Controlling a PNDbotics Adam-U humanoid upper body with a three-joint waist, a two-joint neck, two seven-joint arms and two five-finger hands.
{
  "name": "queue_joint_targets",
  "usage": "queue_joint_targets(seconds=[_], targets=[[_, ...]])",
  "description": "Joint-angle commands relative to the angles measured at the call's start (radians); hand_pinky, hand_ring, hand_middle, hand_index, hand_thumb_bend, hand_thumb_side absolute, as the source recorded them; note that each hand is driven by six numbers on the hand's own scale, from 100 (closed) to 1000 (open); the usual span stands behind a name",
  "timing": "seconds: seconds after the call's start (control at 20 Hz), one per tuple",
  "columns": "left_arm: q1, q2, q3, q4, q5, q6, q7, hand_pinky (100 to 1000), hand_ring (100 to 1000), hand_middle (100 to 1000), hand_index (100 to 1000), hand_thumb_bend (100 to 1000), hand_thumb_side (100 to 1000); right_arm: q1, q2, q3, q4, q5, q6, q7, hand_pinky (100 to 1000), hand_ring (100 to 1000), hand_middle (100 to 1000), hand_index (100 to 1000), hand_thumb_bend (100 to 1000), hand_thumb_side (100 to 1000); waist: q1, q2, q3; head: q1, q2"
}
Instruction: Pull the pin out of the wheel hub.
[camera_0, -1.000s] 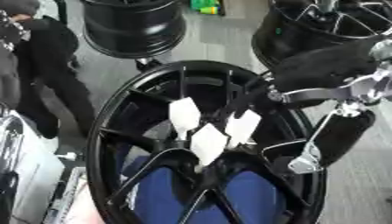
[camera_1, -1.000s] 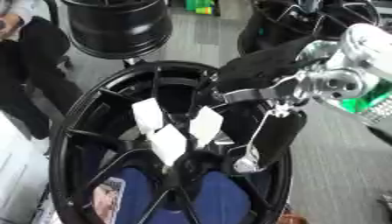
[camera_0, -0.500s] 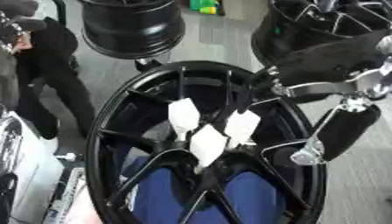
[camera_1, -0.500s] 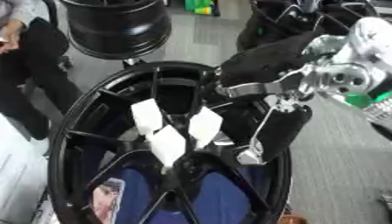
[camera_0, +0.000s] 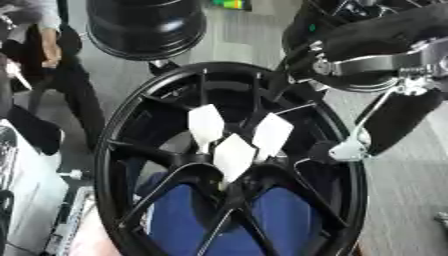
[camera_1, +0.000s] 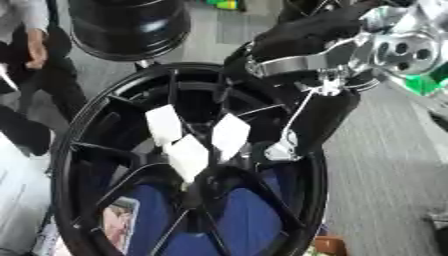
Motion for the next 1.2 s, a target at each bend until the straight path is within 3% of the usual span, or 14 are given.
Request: queue_joint_targets(seconds=[0.05,0.25,0.55,1.2], targets=[[-0.014,0.016,0.01,-0.017,0.002,0.002,0.005,661,719,499,798,100,719,-0.024,-0.014,-0.024,-0.007,-0.024,0.028,0.008,910,912,880,878,348,328,0.003,-0.022,0.0,-0.012,0.017],[-0.017,0.013,0.009,-0.017,0.0,0.002,0.009,662,720,501,796,100,728,-0.029,0.005,-0.022,-0.002,-0.047,0.041,0.008,912,913,880,876,337,342,0.001,-0.029,0.0,-0.023,0.031],[-0.017,0.01,0.01,-0.017,0.0,0.002,0.012,662,720,501,796,100,716,-0.03,0.019,-0.022,0.009,-0.055,0.044,0.008,913,914,881,875,326,320,0.0,-0.032,0.003,-0.032,0.025],[-0.039,0.009,0.016,-0.017,0.002,-0.002,0.027,662,718,496,794,100,717,0.002,0.044,-0.026,0.082,-0.017,0.005,0.002,914,913,882,870,310,297,-0.006,-0.001,0.024,-0.054,-0.005]])
